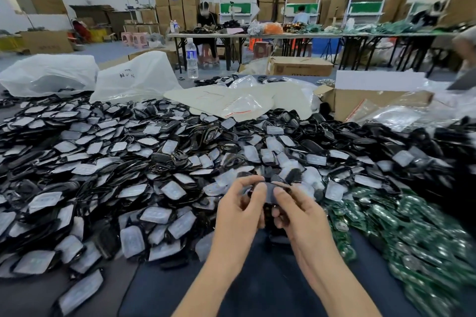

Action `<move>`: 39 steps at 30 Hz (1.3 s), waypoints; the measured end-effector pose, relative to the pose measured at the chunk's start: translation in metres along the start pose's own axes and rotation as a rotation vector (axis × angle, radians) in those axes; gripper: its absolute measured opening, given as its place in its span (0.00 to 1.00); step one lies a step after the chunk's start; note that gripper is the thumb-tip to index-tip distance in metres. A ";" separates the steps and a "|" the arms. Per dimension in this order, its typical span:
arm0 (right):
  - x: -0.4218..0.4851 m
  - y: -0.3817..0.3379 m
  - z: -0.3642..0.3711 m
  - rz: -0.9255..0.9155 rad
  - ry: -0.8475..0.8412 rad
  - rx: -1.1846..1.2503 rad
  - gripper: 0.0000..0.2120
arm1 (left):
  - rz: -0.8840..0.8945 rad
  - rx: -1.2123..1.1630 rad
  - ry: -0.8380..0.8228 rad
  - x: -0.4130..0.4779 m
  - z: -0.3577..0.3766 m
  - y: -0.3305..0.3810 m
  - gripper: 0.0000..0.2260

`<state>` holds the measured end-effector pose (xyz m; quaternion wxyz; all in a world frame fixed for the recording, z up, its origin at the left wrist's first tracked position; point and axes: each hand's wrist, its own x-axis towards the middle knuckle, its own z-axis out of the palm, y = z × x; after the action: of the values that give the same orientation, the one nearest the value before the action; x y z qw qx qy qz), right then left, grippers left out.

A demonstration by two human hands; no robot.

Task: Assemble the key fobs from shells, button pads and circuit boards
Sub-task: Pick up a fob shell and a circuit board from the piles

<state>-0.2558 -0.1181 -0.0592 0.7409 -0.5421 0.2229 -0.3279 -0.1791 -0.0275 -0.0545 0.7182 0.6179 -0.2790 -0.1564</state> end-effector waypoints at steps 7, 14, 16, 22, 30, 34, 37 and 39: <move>-0.024 0.008 -0.020 -0.002 0.021 -0.011 0.13 | -0.092 0.001 -0.035 -0.027 0.015 -0.005 0.09; -0.032 0.010 -0.023 0.028 -0.004 0.028 0.12 | -0.092 -0.054 -0.081 -0.043 0.018 -0.005 0.10; -0.033 0.010 -0.024 0.042 -0.013 0.065 0.11 | -0.090 -0.057 -0.095 -0.044 0.018 -0.006 0.10; -0.035 0.010 -0.026 0.055 -0.043 0.121 0.08 | -0.084 -0.046 -0.121 -0.046 0.019 -0.009 0.09; -0.030 0.016 -0.029 0.038 0.000 0.113 0.05 | -0.058 0.045 -0.161 -0.046 0.020 -0.010 0.15; -0.029 0.019 -0.032 0.029 0.004 0.074 0.04 | -0.058 0.080 -0.206 -0.046 0.015 -0.012 0.16; -0.028 0.020 -0.033 0.029 -0.001 0.048 0.04 | -0.055 0.110 -0.231 -0.048 0.012 -0.013 0.15; -0.028 0.021 -0.034 0.027 -0.007 0.053 0.03 | -0.049 0.127 -0.244 -0.050 0.011 -0.012 0.16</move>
<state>-0.2934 -0.1155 -0.0902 0.7599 -0.5204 0.2191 -0.3219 -0.2239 -0.0102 -0.0759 0.6344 0.6452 -0.3583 -0.2299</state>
